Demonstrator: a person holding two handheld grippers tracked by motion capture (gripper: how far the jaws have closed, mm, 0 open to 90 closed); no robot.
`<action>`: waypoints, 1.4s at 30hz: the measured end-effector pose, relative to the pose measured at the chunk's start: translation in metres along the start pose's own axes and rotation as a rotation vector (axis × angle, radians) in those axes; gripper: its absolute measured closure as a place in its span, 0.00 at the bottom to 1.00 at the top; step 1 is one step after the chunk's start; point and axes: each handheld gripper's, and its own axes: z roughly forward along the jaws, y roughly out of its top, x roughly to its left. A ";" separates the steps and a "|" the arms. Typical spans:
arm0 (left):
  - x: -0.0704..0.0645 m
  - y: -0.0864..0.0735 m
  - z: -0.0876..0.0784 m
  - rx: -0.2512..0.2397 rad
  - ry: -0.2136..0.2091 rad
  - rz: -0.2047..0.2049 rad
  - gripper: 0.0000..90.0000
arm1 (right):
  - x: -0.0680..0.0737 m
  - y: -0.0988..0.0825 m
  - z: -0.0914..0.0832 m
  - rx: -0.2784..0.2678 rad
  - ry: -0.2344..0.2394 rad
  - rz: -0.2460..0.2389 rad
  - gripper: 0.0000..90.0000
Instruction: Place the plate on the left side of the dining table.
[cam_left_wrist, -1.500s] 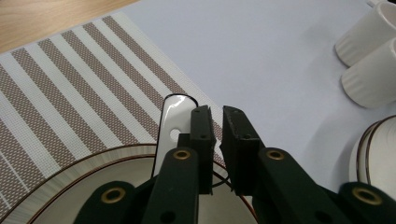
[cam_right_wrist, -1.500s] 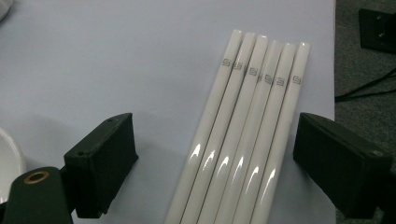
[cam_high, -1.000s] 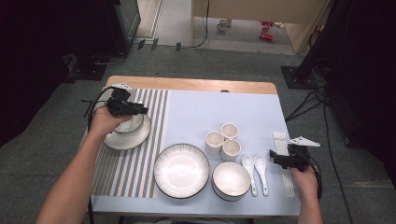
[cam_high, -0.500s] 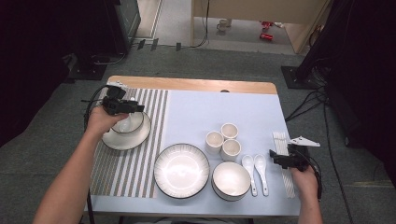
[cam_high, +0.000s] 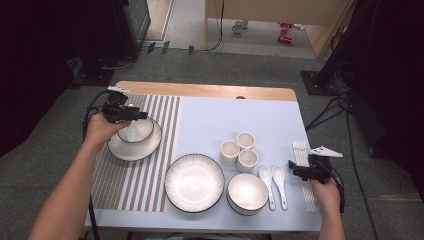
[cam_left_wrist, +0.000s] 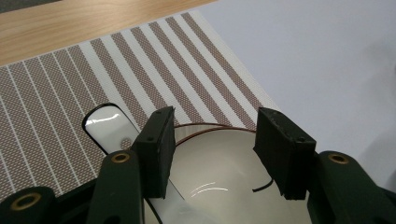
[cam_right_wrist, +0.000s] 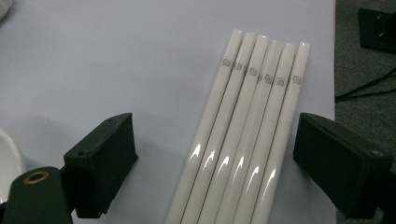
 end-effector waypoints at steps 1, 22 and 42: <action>0.001 -0.001 -0.001 -0.001 0.003 -0.002 0.53 | 0.000 0.000 0.000 0.001 0.000 0.000 0.14; 0.007 -0.015 -0.019 -0.017 0.023 -0.016 0.50 | 0.000 0.000 0.000 0.000 -0.001 0.001 0.14; -0.004 -0.015 -0.025 -0.046 0.001 0.013 0.45 | 0.000 0.000 0.000 0.000 -0.002 0.001 0.14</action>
